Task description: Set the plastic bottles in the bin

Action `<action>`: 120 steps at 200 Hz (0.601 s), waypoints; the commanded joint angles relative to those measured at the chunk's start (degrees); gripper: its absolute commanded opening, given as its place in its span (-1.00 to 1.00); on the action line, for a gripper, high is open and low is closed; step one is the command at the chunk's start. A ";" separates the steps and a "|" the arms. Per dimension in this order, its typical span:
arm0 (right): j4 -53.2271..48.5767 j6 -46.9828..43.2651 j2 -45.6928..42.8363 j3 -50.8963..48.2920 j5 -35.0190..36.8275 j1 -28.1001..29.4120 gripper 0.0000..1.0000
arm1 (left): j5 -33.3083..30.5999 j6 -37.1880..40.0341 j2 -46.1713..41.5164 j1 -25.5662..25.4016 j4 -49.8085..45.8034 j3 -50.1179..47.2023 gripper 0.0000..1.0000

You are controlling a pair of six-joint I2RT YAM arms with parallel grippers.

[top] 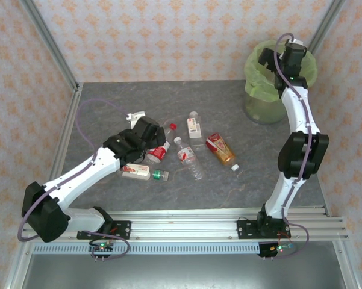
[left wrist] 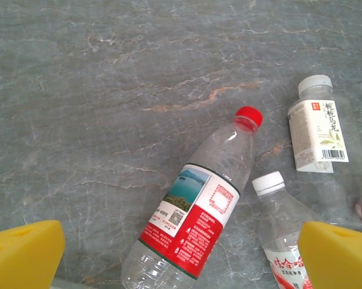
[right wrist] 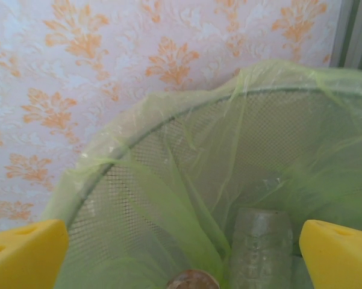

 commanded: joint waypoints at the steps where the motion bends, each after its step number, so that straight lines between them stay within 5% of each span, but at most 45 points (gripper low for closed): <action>1: 4.61 -1.81 -6.44 -2.35 -0.07 0.02 0.98 | -2.91 -3.12 -1.70 1.05 -2.07 -1.61 1.00; 120: 3.24 2.85 -28.16 -20.60 -1.59 1.29 0.98 | -3.08 -5.59 -9.05 5.57 -4.40 -9.27 1.00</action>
